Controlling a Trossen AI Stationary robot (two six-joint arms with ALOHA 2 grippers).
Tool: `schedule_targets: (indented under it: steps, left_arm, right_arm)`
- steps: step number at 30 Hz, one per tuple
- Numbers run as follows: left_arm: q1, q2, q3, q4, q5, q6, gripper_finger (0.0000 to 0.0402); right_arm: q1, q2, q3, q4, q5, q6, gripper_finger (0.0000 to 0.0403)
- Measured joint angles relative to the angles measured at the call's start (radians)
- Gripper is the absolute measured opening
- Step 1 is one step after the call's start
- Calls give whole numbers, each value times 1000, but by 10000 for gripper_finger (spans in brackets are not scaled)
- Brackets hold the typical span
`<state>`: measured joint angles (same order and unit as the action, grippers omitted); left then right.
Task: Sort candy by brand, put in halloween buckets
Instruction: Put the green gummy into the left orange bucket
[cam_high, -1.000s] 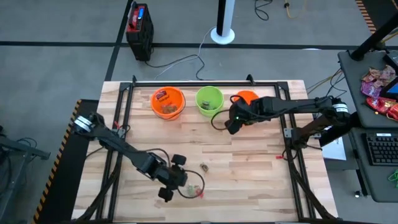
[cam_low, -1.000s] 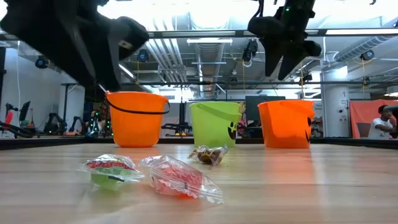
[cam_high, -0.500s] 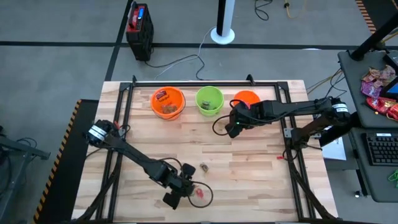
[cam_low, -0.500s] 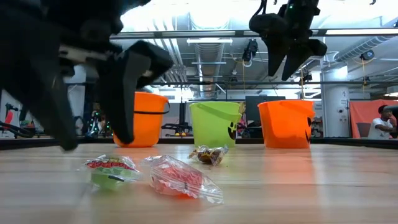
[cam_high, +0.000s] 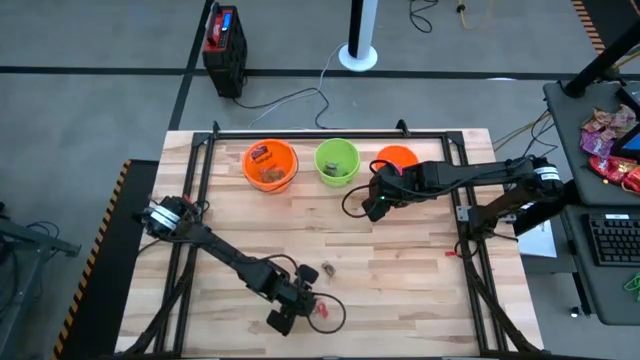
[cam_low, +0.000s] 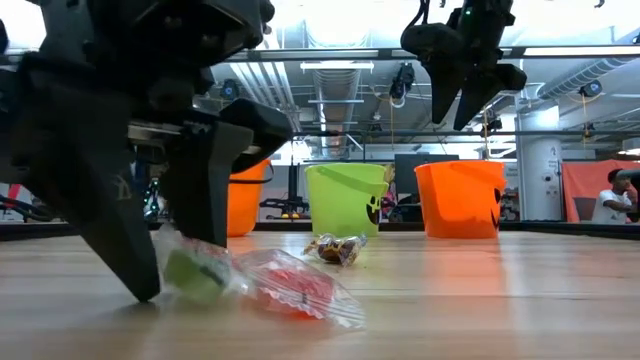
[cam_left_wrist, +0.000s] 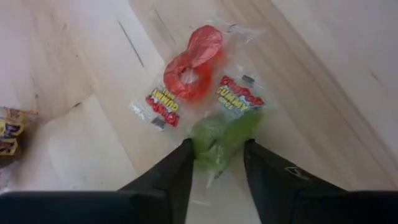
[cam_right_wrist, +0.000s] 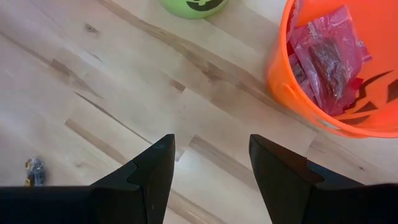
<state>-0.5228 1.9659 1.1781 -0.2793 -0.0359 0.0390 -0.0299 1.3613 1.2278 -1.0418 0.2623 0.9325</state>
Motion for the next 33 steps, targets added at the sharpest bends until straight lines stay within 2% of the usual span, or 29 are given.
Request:
schedule_targets:
  steps: [8, 12, 16, 22, 27, 31, 33]
  left_arm:
    - [3, 0, -7, 9, 8, -38, 14]
    - [3, -6, -7, -10, 10, -82, 12]
    - [3, -46, -10, -98, 17, -141, 4]
    - [30, -188, -12, -204, 16, -222, 1]
    - [148, -335, -12, -336, -2, -337, 1]
    - [316, -462, -12, -462, -22, -401, 0]
    - [414, -525, 0, -535, -85, -454, 0]
  right_arm:
    - [0, 0, 0, 0, 0, -5, 199]
    - [0, 0, 0, 0, 0, -7, 199]
    - [0, 0, 0, 0, -7, -11, 199]
    - [0, 0, 0, 2, -4, -46, 199]
    - [-1, 0, 0, 5, 4, -73, 199]
    - [-1, 0, 0, 8, 19, -89, 199]
    - [-1, 0, 0, 9, 25, -97, 199]
